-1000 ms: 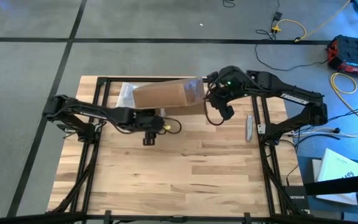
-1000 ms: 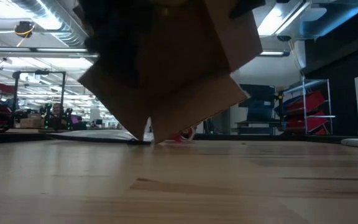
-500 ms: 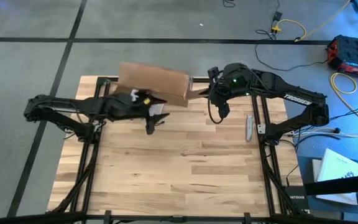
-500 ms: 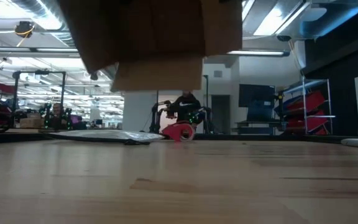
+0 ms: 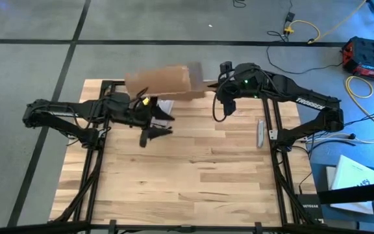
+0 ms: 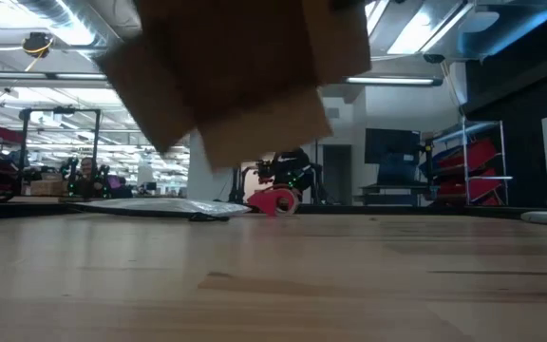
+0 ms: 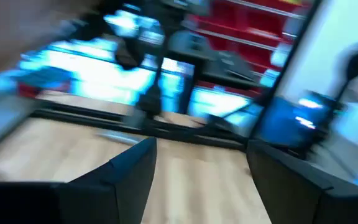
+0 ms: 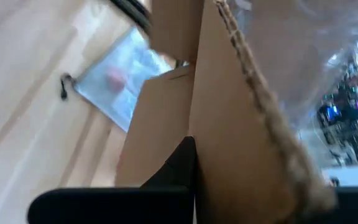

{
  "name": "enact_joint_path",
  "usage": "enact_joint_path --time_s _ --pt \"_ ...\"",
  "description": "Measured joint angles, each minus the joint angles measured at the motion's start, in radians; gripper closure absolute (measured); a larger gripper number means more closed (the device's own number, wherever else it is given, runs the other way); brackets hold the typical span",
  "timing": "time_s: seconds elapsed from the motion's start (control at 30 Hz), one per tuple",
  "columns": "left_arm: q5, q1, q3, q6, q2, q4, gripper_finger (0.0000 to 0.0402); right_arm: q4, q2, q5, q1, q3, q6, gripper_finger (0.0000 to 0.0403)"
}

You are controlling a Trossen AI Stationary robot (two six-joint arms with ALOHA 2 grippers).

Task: Unpack boxes
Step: Break down the box until it is fully flat

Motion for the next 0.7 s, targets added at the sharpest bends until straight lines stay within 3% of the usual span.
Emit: enact_joint_path --time_s 0.13,0.23,0.43,0.7 --pt "0.176 0.025 0.000 -0.068 0.001 -0.009 0.0163 0.012 0.000 0.028 0.000 0.000 0.002 0.0403" --pt "0.250 0.052 0.000 -0.104 0.001 -0.002 0.0163 0.008 0.000 0.025 0.001 0.000 0.004 0.0403" --pt "0.251 0.124 0.000 -0.085 -0.007 0.116 0.0163 0.001 0.000 0.022 0.001 0.000 -0.005 0.0403" --pt "0.236 0.264 0.001 -0.058 -0.079 0.529 0.0163 -0.022 0.000 0.047 0.001 0.001 -0.020 0.0403"
